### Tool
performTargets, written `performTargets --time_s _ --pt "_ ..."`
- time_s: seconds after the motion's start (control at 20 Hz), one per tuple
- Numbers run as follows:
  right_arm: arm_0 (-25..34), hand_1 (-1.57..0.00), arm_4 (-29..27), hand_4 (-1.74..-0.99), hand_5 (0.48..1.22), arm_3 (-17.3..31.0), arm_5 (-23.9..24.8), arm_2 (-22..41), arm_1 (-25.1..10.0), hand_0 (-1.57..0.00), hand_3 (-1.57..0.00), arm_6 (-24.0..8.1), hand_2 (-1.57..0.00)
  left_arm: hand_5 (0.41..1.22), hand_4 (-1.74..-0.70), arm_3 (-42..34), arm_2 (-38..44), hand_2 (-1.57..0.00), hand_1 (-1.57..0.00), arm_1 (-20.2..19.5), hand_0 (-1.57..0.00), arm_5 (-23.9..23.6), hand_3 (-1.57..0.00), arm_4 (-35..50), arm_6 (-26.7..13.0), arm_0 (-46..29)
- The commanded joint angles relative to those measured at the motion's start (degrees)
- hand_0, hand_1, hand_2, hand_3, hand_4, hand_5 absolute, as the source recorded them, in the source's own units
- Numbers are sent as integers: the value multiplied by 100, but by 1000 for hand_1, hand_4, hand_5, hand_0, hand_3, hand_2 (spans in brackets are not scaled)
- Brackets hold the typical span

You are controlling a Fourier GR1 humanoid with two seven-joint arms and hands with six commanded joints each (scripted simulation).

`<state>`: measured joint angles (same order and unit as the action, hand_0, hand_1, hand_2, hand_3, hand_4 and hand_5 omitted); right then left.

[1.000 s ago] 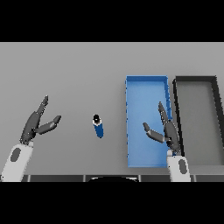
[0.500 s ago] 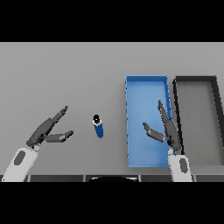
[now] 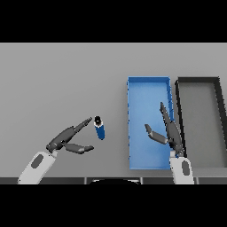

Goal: Pick up the blue pipe and place it into the blue bin.

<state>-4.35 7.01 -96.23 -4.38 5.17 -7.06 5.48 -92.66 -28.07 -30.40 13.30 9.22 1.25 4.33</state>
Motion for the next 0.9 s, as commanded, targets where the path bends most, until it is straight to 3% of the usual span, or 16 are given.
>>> performTargets --time_s 0.0,0.35,0.55,0.7,0.8,0.85 --pt "1 1 -43 -1270 617 13 -23 -37 -29 1 1 -30 1 446 -1117 68 -24 1 1 90 1 11 1 -4 81 29" --pt "-206 1 -102 -1274 605 -183 -44 -58 -49 1 1 -22 1 448 -1117 910 -316 1 1 953 1 15 1 -229 -38 527" --pt "-92 1 -70 -1267 598 -57 -22 -62 -22 1 1 -65 1 445 -1075 1363 -387 1 1 1246 1 -140 1 -574 268 842" --pt "-125 1 -2 -1267 600 3 15 -25 33 1 1 36 1 507 -1109 1592 -296 -19 1 1486 1 -4 -18 -333 511 965" --pt "-75 1 -50 -1261 600 -33 21 -76 3 1 1 9 1 607 -1208 1748 -203 -290 -160 1712 -17 -35 -255 -158 524 994" --pt "-99 1 -62 -1260 600 0 5 -94 -18 1 1 9 1 730 -1253 1765 -145 -481 -348 1779 -187 0 -519 -6 478 979"
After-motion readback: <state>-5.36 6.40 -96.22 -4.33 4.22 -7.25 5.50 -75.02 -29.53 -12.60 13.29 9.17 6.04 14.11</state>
